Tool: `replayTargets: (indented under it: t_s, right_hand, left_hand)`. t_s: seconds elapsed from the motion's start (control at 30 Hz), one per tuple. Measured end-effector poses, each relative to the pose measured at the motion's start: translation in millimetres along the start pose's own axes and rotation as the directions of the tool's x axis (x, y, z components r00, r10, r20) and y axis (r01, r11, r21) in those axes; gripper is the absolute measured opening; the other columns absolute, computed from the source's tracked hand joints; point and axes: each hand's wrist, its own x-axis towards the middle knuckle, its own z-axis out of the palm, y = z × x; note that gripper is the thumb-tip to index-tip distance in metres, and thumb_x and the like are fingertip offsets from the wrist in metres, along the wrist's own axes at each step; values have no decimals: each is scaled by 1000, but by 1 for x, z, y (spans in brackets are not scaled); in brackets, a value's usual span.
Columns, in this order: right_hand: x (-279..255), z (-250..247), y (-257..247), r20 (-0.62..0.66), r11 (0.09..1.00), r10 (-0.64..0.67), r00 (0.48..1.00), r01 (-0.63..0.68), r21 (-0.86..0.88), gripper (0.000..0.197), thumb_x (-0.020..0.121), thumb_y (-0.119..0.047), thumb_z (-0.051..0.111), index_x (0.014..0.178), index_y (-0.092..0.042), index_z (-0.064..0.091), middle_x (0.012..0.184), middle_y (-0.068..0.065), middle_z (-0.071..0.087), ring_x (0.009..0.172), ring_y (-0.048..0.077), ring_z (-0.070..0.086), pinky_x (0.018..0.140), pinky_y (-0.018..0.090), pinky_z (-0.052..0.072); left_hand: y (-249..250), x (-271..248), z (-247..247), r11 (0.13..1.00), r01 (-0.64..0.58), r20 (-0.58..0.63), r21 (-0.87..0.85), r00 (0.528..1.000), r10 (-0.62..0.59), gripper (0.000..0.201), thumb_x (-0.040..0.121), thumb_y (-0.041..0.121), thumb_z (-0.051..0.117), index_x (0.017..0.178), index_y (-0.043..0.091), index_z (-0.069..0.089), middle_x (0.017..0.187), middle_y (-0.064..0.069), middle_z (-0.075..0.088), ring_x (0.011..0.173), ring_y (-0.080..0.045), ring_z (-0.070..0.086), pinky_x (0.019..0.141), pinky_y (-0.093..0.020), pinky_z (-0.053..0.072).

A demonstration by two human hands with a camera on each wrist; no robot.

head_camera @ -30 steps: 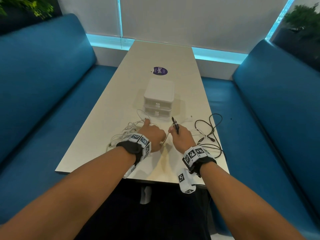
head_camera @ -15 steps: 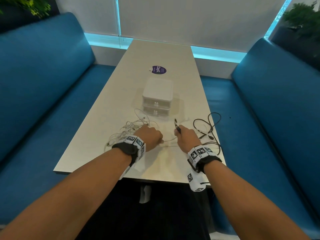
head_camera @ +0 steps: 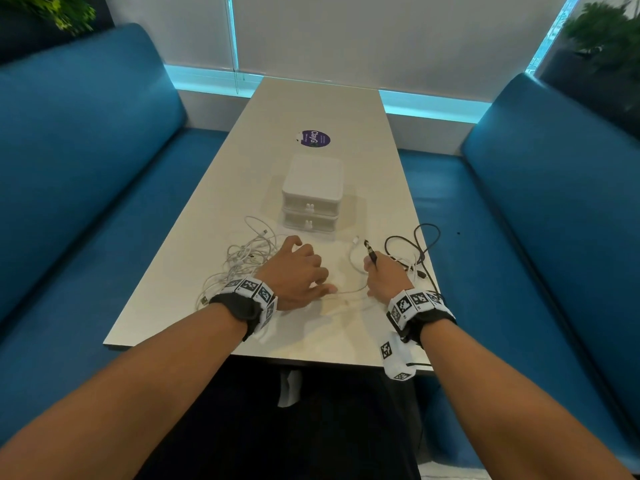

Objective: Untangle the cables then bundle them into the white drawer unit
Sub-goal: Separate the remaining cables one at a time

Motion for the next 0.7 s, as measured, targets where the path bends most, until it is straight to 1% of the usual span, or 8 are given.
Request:
replayTargets:
  t_s: [0.1, 0.2, 0.27, 0.33, 0.4, 0.47, 0.53, 0.7]
  right_hand:
    - [-2, 0, 1, 11, 994, 30, 999, -31, 106, 27, 105, -29, 34, 97, -14, 55, 88, 10, 65, 74, 28, 70, 66, 35, 58]
    - [-7, 1, -6, 4, 979, -57, 998, 55, 196, 35, 105, -31, 33, 86, -12, 56, 79, 8, 69, 62, 12, 65, 57, 20, 48]
    - [-10, 1, -15, 22, 963, -148, 989, 139, 232, 39, 106, -31, 33, 84, -9, 58, 75, 5, 70, 59, 7, 63, 62, 21, 47]
    - [-13, 2, -27, 94, 927, -201, 975, 159, 340, 37, 106, -29, 34, 80, -12, 53, 66, 3, 62, 59, 14, 59, 65, 27, 49]
    - [-17, 7, -38, 168, 897, -239, 956, 151, 416, 34, 106, -26, 36, 76, -16, 48, 62, -3, 51, 55, 15, 50, 60, 27, 45]
    - [-20, 10, -46, 180, 932, -262, 948, 200, 303, 33, 105, -27, 37, 75, -18, 50, 63, -7, 51, 57, 12, 48, 60, 25, 40]
    - [-19, 11, -46, 166, 955, -276, 947, 250, 161, 30, 104, -27, 38, 79, -18, 52, 69, -5, 55, 64, 12, 51, 61, 26, 36]
    - [-11, 7, -17, 216, 911, -253, 943, 307, -274, 22, 102, -25, 39, 101, -11, 55, 95, 16, 65, 86, 34, 61, 75, 41, 49]
  left_hand:
    - [0, 1, 2, 998, -18, -6, 68, 1000, 18, 45, 106, 48, 31, 92, 21, 65, 85, 1, 67, 87, -26, 60, 101, -47, 31]
    - [4, 5, 4, 998, 11, 41, 65, 999, -14, 39, 107, 44, 32, 97, 17, 60, 87, -2, 72, 82, -29, 64, 98, -45, 32]
    - [9, 8, 6, 998, 33, 82, 52, 996, -37, 33, 108, 42, 33, 96, 17, 51, 84, -4, 73, 74, -29, 63, 96, -43, 32]
    - [15, 10, 5, 998, 59, 108, 35, 992, -63, 27, 109, 39, 33, 95, 19, 43, 79, -4, 71, 64, -29, 57, 95, -42, 34]
    - [19, 13, 4, 997, 72, 151, 13, 986, -73, 21, 109, 32, 34, 103, 16, 48, 72, 0, 64, 60, -27, 48, 95, -41, 35]
    - [22, 15, 3, 997, 76, 192, 12, 978, -76, 19, 107, 22, 37, 110, 14, 53, 70, 2, 58, 60, -24, 47, 93, -39, 35]
    - [19, 15, 3, 997, 77, 180, -13, 981, -73, 26, 109, 31, 35, 110, 13, 54, 72, 1, 63, 61, -25, 52, 93, -39, 35]
    - [5, 8, -2, 999, 27, 127, -30, 992, -23, 27, 107, 35, 38, 96, 18, 55, 90, 0, 67, 80, -26, 60, 92, -40, 34]
